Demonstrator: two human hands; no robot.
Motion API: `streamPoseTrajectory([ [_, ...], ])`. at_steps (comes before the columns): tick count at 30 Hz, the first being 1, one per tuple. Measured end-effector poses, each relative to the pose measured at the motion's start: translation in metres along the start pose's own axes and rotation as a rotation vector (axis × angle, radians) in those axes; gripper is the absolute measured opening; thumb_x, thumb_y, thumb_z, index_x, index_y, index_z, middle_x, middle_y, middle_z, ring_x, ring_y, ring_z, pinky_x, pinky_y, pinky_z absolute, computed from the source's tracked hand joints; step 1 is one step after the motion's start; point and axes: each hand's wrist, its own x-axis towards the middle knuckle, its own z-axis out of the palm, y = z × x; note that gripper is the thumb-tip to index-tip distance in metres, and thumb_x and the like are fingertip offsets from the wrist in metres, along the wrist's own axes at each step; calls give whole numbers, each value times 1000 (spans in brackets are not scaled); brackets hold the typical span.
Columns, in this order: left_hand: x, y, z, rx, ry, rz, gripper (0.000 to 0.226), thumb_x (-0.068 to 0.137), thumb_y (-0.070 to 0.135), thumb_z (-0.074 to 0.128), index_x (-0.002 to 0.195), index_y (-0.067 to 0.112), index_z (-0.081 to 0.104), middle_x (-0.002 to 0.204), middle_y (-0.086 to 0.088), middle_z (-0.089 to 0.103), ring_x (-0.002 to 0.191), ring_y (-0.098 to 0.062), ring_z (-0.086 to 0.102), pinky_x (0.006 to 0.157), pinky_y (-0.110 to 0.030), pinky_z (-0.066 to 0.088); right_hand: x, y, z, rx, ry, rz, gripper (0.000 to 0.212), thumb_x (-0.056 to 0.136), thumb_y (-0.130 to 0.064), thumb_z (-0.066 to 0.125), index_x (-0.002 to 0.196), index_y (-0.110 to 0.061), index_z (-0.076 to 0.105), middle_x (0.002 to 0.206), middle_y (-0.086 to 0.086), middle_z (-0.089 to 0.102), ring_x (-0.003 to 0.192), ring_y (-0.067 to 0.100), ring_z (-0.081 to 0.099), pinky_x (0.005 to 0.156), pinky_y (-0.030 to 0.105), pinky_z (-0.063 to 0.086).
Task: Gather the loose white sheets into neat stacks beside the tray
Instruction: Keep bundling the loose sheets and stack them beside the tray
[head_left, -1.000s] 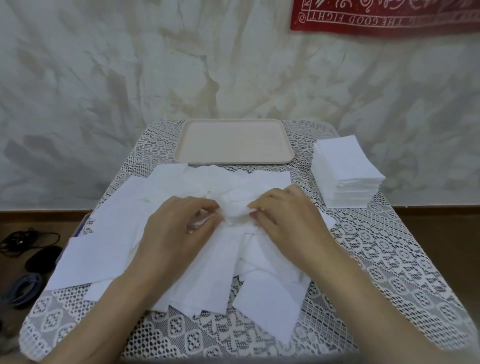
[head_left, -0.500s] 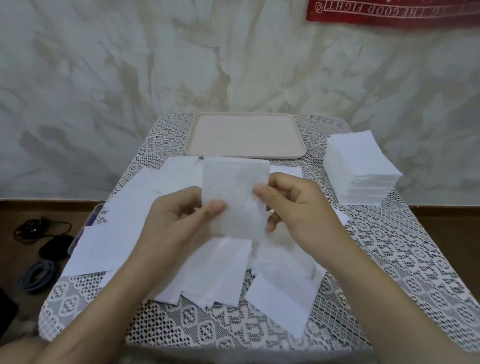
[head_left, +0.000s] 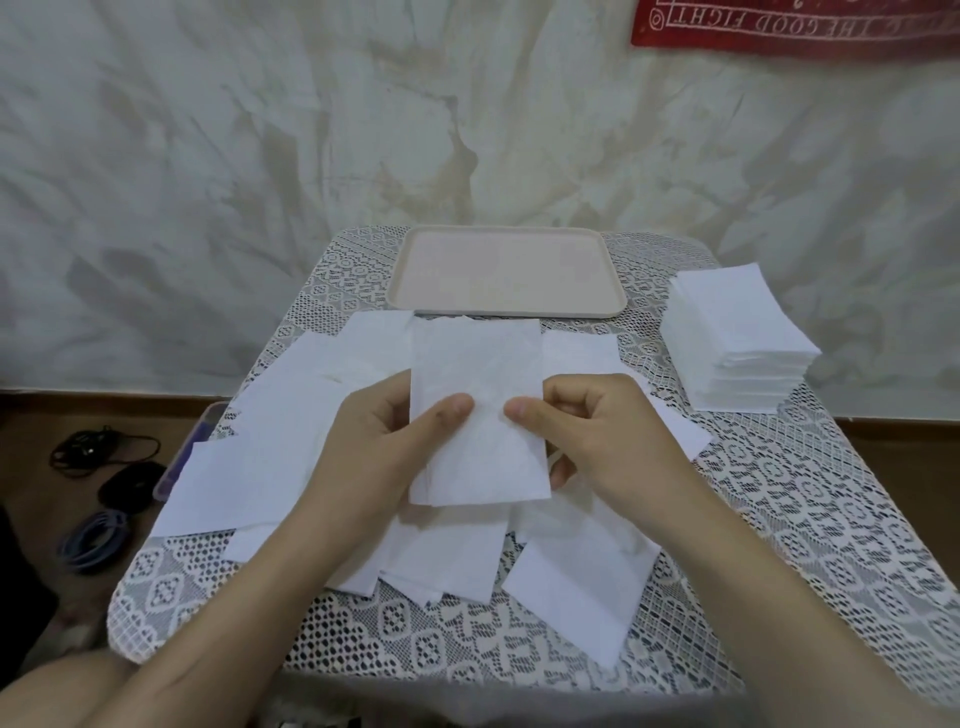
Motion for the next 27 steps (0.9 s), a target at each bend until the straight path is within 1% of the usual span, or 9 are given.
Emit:
streamPoseTrajectory([
  [4,3,-3,-2,11,27,4,59,90,56,74,94,-3,68,92,-33,66,77,-26,62,70,-41,44,1,3,-4,17,21,-6,38,97,-17,68,79,15,60,65,17,60,52,15,61,48,25,49],
  [6,4,-2,0,41,43,15,69,95,57,70,79,-8,53,69,-23,51,65,-20,51,61,-32,38,3,4,-6,39,27,1,32,98,-15,67,88,15,63,72,23,64,59,17,62,50,27,49],
  [9,6,2,1,44,23,-11,64,97,51,63,68,-2,43,62,-5,43,56,-17,44,55,-29,37,3,3,-10,64,40,14,14,98,-11,66,94,2,71,87,24,74,68,20,66,57,30,52],
  [13,0,9,4,-51,-39,-93,80,92,67,63,88,-12,56,86,-19,68,77,-37,64,79,-45,46,-1,1,-10,131,-16,62,12,97,-10,66,95,0,72,75,18,72,64,20,66,56,28,52],
  [16,-4,9,8,-58,-16,-145,57,103,55,56,106,2,75,106,-20,78,103,-43,74,100,-60,55,-3,2,-5,100,8,60,10,96,-10,68,93,0,67,70,14,72,57,20,64,50,26,50],
  [18,-3,6,10,-59,3,-173,45,107,41,49,96,4,73,80,-6,79,76,-22,78,79,-40,65,-2,2,-4,50,42,55,17,96,-14,69,87,-1,62,74,18,74,57,22,63,49,27,50],
  [20,-3,6,11,-81,-15,-193,39,111,29,44,84,10,64,53,7,66,45,-1,62,47,-15,49,-2,2,-6,27,58,61,22,97,-15,68,83,0,60,74,18,73,57,21,62,50,28,50],
  [24,-1,9,11,-214,-12,-264,33,111,32,44,116,14,72,106,-3,82,97,-16,79,77,-32,65,-5,3,-9,34,76,77,21,96,-15,70,77,-8,63,69,12,72,54,19,62,48,26,48],
  [27,-6,12,13,-272,-4,-305,34,112,32,42,127,17,68,121,-4,79,111,-21,76,89,-42,64,-7,6,-7,62,85,89,18,94,-17,72,89,-2,64,80,22,72,57,23,62,46,27,48],
])
